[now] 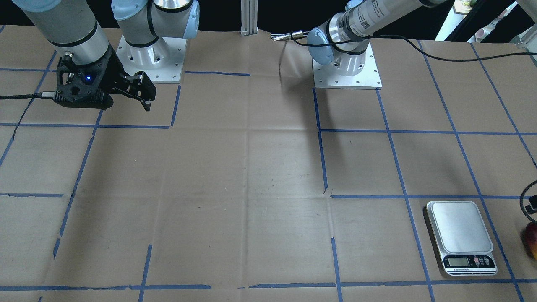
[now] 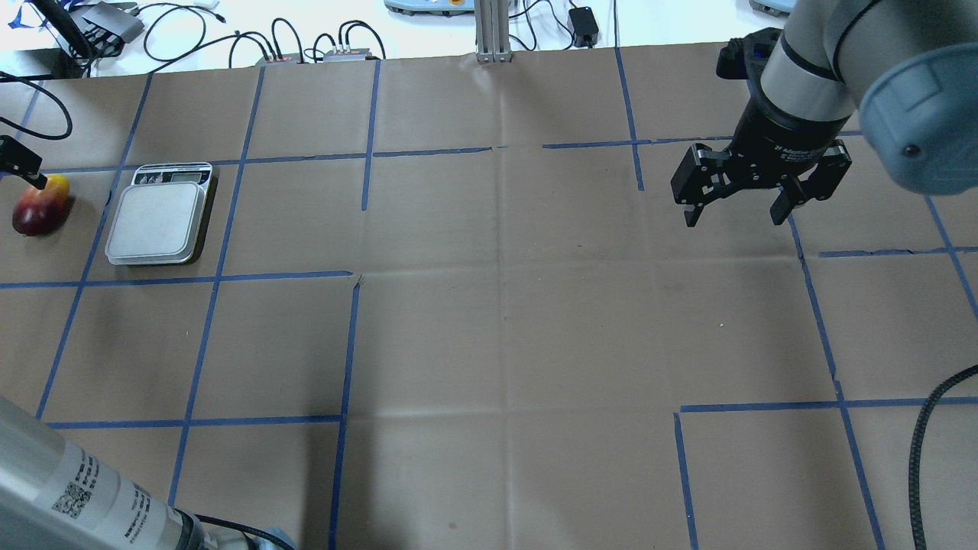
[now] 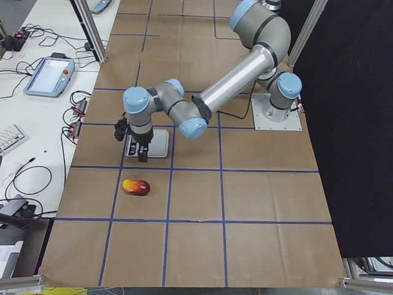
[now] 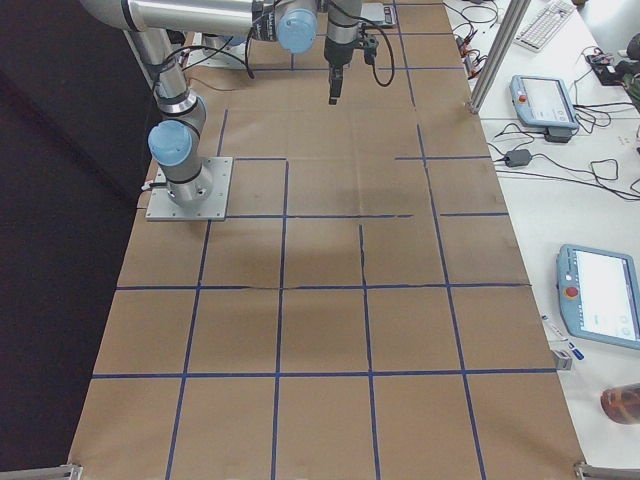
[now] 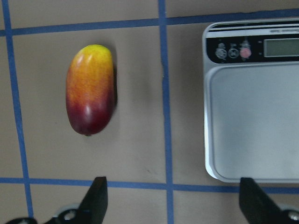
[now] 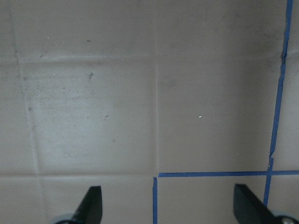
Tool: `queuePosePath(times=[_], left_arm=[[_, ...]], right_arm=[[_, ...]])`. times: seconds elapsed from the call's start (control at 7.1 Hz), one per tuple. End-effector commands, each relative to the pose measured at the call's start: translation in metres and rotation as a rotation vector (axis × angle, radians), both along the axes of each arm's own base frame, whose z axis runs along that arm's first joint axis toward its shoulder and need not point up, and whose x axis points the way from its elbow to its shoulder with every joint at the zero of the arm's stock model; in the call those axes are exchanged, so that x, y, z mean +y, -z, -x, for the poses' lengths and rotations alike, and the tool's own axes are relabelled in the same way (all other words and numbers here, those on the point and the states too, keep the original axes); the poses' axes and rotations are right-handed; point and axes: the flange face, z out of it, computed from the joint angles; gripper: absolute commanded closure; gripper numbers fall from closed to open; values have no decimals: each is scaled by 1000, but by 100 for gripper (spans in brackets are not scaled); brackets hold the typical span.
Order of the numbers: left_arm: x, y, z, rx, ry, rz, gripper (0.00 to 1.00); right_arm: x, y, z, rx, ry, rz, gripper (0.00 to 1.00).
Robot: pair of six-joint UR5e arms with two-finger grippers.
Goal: Weigh mango
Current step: 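Move the left gripper out beside the scale and grasp the red-yellow mango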
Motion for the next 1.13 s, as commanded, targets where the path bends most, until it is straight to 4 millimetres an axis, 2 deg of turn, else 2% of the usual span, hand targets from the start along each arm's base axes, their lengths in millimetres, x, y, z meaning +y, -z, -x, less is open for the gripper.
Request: queuePosePath(times=[0.0,0.28,0.56,0.7,0.85,0.99], left_arm=[[-19,51,-65,42,-24,-35,0],[-30,88,-77,64,5,-49,0],[-42,107,-90,58,42,-46,0],[-48,121,-91,81,52,-40,0],[-54,127,-85,145,59,15,5],[-51,126,-88,119,71,-12,49]], right_arm=[[0,0,0,0,0,0,0],[0,0,0,0,0,0,0],[0,0,0,0,0,0,0],[0,0,0,0,0,0,0],[0,0,0,0,0,0,0],[0,0,0,0,0,0,0]])
